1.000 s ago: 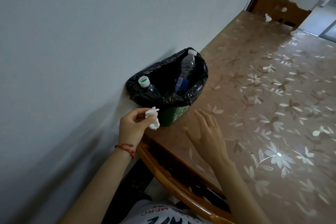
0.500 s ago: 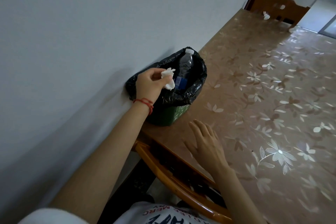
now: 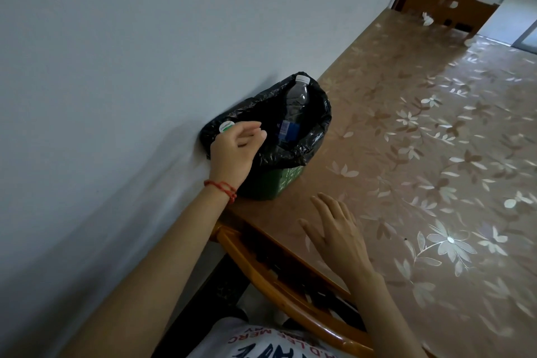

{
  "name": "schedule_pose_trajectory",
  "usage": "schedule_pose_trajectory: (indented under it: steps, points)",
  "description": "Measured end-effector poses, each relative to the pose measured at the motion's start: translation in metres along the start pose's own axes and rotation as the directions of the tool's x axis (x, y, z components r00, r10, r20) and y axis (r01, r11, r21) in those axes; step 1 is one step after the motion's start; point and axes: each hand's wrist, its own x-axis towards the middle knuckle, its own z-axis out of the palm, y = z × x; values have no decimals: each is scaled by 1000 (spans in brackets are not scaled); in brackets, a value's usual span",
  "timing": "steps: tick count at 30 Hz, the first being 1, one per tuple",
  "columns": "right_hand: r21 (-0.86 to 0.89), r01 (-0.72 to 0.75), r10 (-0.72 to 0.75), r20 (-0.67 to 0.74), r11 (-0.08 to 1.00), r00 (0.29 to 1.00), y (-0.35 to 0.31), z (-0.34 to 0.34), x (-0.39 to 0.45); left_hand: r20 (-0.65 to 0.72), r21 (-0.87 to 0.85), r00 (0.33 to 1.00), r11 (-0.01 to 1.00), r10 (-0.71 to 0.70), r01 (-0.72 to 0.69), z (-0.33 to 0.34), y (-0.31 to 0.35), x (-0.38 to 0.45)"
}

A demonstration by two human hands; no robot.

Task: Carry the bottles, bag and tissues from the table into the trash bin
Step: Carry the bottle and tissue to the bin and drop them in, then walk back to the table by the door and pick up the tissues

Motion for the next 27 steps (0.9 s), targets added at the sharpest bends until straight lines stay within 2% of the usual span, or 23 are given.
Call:
schedule_pose_trajectory:
  steps: [6, 8, 10, 13, 16, 20, 24, 27]
  points:
    - [-5, -52, 52, -12, 999, 999, 9, 2, -5, 54, -3, 997, 998, 55, -55, -8, -25, -59]
    - [1, -77, 77, -11, 997, 997, 15, 3, -10, 122, 121, 988, 987, 93, -108, -6, -38, -72]
    - [-4, -103, 103, -10, 995, 995, 20, 4, -17, 247, 277, 961, 941, 128, -197, -1, -49, -79]
    - [-11, -161, 161, -9, 987, 987, 26, 2, -28, 452, 462, 891, 846, 34, -267, 10, -61, -82]
    - [0, -232, 232, -9, 973, 973, 33, -3, -42, 577, 568, 817, 724, -11, -391, 22, -70, -80]
    - [4, -347, 346, -52, 938, 937, 44, -10, -65, 666, 601, 746, 610, -25, -516, 41, -70, -77]
    - [11, -451, 450, -98, 893, 888, 58, -16, -90, 713, 547, 700, 589, 44, -595, 61, -67, -76]
    - [28, -521, 519, -131, 853, 845, 67, -19, -110, 762, 503, 642, 546, 86, -669, 76, -67, -76]
